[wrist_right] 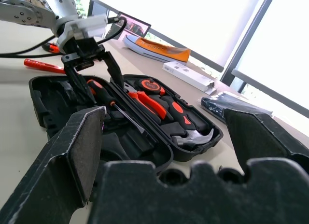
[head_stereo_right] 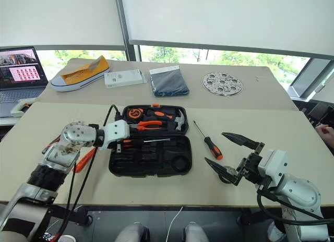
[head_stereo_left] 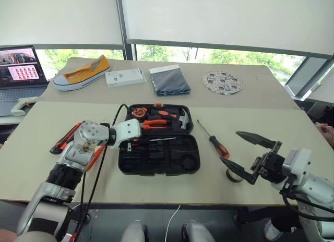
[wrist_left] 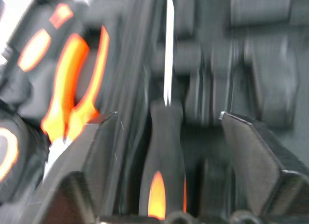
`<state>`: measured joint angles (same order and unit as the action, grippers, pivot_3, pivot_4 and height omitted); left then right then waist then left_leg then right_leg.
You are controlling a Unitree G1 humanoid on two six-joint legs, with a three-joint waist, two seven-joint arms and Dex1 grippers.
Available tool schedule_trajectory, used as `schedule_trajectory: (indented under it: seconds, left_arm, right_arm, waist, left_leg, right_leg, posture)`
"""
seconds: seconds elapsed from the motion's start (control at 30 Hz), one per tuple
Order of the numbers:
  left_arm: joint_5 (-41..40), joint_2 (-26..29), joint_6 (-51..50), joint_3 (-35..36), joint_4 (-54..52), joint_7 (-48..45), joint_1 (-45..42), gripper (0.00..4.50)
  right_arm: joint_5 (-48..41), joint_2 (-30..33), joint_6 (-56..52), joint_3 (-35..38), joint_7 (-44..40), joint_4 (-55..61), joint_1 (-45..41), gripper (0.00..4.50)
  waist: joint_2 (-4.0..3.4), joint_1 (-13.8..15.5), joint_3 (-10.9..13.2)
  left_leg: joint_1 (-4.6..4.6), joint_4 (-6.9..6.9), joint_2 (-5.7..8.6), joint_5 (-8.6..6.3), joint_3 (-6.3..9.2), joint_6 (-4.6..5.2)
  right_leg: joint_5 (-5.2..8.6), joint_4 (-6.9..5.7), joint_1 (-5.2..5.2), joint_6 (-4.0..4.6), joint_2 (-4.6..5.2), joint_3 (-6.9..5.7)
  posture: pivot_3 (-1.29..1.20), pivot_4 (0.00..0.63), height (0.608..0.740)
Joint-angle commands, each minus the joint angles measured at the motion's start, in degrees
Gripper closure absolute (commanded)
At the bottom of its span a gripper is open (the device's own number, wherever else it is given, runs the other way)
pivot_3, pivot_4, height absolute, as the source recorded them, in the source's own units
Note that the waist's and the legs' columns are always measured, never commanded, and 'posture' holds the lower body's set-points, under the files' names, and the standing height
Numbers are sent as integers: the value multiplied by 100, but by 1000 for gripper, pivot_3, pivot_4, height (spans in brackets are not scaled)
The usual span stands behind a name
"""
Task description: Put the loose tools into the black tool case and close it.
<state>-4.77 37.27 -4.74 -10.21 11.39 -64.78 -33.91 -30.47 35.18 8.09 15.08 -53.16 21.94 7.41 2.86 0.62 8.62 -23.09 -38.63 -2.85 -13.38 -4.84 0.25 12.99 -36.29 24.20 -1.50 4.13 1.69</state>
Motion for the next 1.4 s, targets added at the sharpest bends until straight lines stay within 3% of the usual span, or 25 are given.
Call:
schedule_trajectory:
  seconds: [0.03,0.1,0.37,0.77,0.97,1.07,1.17,1.37,1.4]
  left_arm:
    - [-492,-55,-370,445,-209,87,151,1219]
    - [-647,-149,-680,572,-163,222,232,1586]
    - [-248,-463,-992,299,100,755,378,4378]
    - [161,-677,-1342,-237,293,997,384,4444]
    - [-370,-745,-640,284,126,770,628,4444]
    - [-992,-739,93,906,17,418,766,3688]
    - [-1788,-600,530,1611,-203,-92,975,2584]
    - [-2120,14,615,2104,-383,-616,1602,253]
    - [-2150,119,563,2148,-445,-679,1744,50]
  right_arm:
    - [-125,37,-54,126,39,238,35,0]
    - [-122,19,-63,108,51,259,51,0]
    - [-87,-3,-64,30,93,202,-49,0]
    - [-23,-60,-34,-20,140,120,-14,0]
    - [-31,-111,-162,96,314,174,155,0]
    - [-126,-175,-207,416,557,124,358,0]
    - [-58,-235,-163,811,673,-88,744,0]
    - [483,-380,-538,1342,1392,-579,1532,0]
    - [556,-391,-679,1406,1534,-647,1649,0]
  waist:
    - [0,-10,0]
    - [-1,-12,0]
    - [-1,-4,0]
    - [-42,10,-25]
    - [-63,4,-38]
    - [-62,6,-37]
    - [-60,3,-35]
    - [-72,-13,-42]
    - [-72,-22,-42]
  left_leg:
    - [0,-3,0,-1,0,1]
    - [0,-9,-1,-1,0,2]
    - [-2,-24,0,1,1,5]
    - [16,-23,3,1,0,5]
    - [20,-23,5,4,1,9]
    - [5,-22,4,3,1,9]
    - [-16,-22,2,3,2,10]
    - [-5,-18,3,-2,-3,17]
    - [-4,-17,3,-2,-4,17]
  right_leg:
    - [0,-1,0,0,0,0]
    - [-1,-4,-1,-3,0,0]
    - [-8,-7,-3,-13,0,0]
    - [-7,-7,-21,-14,2,2]
    - [3,-5,-26,-34,6,4]
    - [-13,-4,-11,-8,7,5]
    - [-16,1,7,-6,6,2]
    - [-14,12,-4,-7,12,2]
    - [-13,11,-5,-8,13,2]
  posture:
    - [0,150,740]
    - [0,150,740]
    - [0,150,740]
    - [0,150,740]
    - [0,150,740]
    - [0,150,740]
    - [0,150,740]
    - [0,150,740]
    - [0,150,740]
